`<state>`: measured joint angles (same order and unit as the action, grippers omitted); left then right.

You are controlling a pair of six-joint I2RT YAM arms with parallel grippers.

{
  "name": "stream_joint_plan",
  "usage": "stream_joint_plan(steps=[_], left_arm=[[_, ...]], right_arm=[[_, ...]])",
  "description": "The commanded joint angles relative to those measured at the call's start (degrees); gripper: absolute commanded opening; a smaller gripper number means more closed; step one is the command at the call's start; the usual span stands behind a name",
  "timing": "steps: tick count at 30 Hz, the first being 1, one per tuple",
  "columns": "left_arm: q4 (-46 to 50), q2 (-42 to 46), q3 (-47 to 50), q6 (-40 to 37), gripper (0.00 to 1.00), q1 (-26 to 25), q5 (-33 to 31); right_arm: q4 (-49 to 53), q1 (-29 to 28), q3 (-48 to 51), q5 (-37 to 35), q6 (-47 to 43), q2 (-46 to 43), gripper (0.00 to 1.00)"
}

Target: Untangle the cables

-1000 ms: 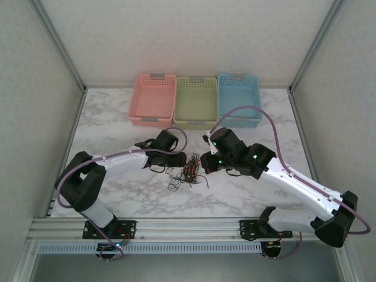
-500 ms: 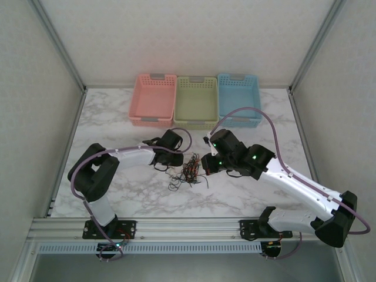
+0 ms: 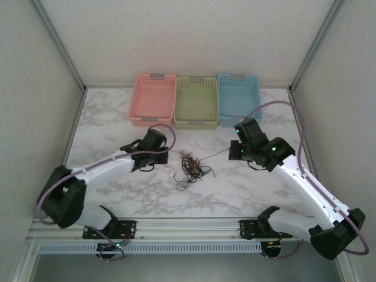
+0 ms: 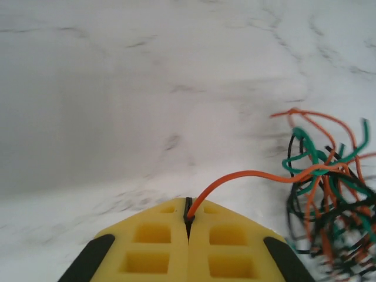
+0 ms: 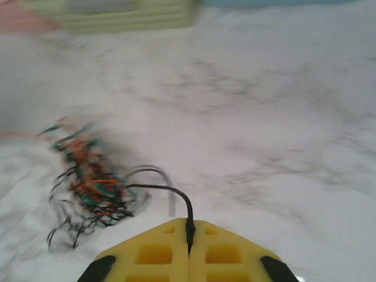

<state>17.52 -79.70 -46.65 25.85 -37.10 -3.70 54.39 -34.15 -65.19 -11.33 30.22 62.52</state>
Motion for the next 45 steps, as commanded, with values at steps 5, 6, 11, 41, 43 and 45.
stream_joint_plan(steps=[5,6,11,41,43,45], left_arm=[[9.67,13.16,4.02,3.61,0.00,2.38,-6.72],[10.62,14.69,4.03,3.97,0.00,2.32,-7.20],[14.18,20.42,3.79,5.66,0.00,2.47,-10.13],[27.11,30.98,-5.34,4.56,0.00,2.74,-14.11],[25.81,30.42,-4.64,4.61,0.00,2.74,-11.98],[24.81,29.77,-4.07,4.78,0.00,2.74,-10.61]], right_arm=[[6.77,8.74,2.05,-9.85,2.58,-1.60,0.00],[6.79,9.66,2.36,-10.30,2.86,-1.45,0.00],[6.75,13.05,3.64,-13.48,3.97,-1.00,0.00],[-3.90,39.22,11.49,-1.11,6.21,-0.86,0.00],[-4.99,37.08,11.79,4.74,7.71,-1.92,0.00],[-5.88,31.84,11.31,6.12,7.31,-2.32,0.00]])
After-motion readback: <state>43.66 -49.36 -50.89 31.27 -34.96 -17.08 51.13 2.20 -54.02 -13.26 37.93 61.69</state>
